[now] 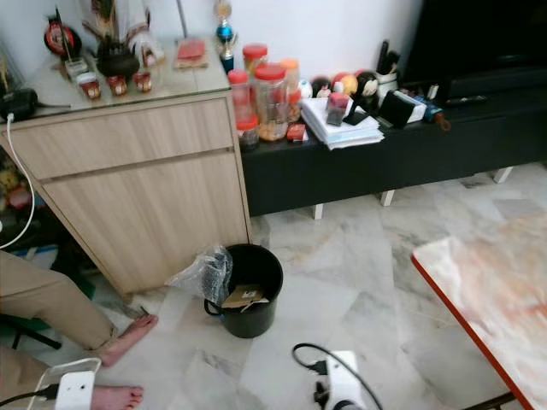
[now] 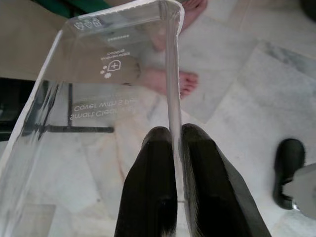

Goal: Picking trash to rubbish bin

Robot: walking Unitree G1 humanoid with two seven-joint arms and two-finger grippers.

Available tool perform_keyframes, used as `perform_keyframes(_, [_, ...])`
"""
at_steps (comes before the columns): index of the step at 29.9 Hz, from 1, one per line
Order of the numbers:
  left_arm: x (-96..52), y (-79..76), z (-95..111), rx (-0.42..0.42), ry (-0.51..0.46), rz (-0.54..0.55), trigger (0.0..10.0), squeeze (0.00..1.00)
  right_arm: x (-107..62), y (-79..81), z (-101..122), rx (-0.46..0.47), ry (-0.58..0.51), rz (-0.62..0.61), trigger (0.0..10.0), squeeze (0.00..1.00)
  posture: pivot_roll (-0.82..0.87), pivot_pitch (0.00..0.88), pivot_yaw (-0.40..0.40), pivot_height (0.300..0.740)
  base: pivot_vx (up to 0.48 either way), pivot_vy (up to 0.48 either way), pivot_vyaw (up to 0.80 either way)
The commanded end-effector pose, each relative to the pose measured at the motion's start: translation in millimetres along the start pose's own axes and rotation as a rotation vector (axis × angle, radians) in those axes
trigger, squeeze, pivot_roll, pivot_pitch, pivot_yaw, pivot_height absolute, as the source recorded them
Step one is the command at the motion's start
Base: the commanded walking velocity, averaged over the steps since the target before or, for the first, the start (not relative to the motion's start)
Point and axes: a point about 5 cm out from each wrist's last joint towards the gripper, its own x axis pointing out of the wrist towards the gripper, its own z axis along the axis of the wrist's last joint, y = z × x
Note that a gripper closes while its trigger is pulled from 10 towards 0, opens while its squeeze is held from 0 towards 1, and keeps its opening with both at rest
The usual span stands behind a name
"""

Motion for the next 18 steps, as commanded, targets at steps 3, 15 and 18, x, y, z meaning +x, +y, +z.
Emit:
perform_keyframes(3, [1.1,-3.7,5.2,0.015,-0.01,-0.011,10.0,0.0,-1.7,-13.2,1.4,0.042,-0.025,-0.034,10.0,0.0,0.04,0.06,0.069,0.74,0.379,0.0,0.0])
perform_keyframes(15, [1.2,-4.7,5.9,0.001,-0.011,-0.006,10.0,0.0,-0.7,-11.2,6.1,0.024,-0.035,-0.022,10.0,0.0,0.05,0.054,0.05,0.74,0.377,0.0,-0.24])
perform_keyframes(18, [0.5,-4.5,3.1,-0.007,-0.002,-0.002,10.0,0.0,-0.7,-11.3,6.2,0.015,-0.035,-0.018,10.0,0.0,0.05,0.05,0.051,0.74,0.379,0.0,0.0])
